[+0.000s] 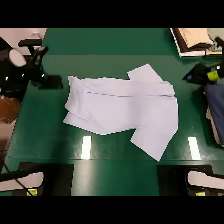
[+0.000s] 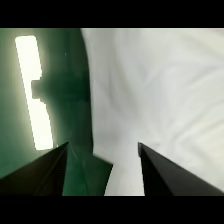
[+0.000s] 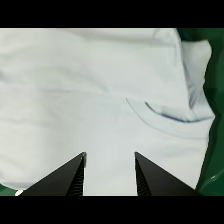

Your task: Fold the shirts.

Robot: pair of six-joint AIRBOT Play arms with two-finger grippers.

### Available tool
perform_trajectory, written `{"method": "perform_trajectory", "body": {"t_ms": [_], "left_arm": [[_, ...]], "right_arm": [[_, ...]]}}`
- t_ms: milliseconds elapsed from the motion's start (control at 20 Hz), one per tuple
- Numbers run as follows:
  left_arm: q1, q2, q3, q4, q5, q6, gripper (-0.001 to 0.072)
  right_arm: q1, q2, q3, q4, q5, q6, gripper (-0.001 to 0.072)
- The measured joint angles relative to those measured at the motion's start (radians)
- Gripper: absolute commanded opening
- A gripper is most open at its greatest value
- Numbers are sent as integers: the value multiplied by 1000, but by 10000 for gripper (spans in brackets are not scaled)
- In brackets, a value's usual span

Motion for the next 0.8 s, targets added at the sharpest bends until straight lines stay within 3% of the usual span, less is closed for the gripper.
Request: {"method": "perform_trajectory", "body": {"t_ms": [200,500,600,800], "left_arm": [[86,145,-289,-39,-3,19,515],[125,212,-581,-232,127,98,513],[129,218,-631,-285,174,111,376],[130,222,-678,-376,225,137,376]], "right_arm": [[-5,176,-237,10,-64,-12,364],[43,301,-398,18,-106,-17,364],[63,313,-413,29,-112,-18,364],[94,320,-424,55,-130,-18,365]]}}
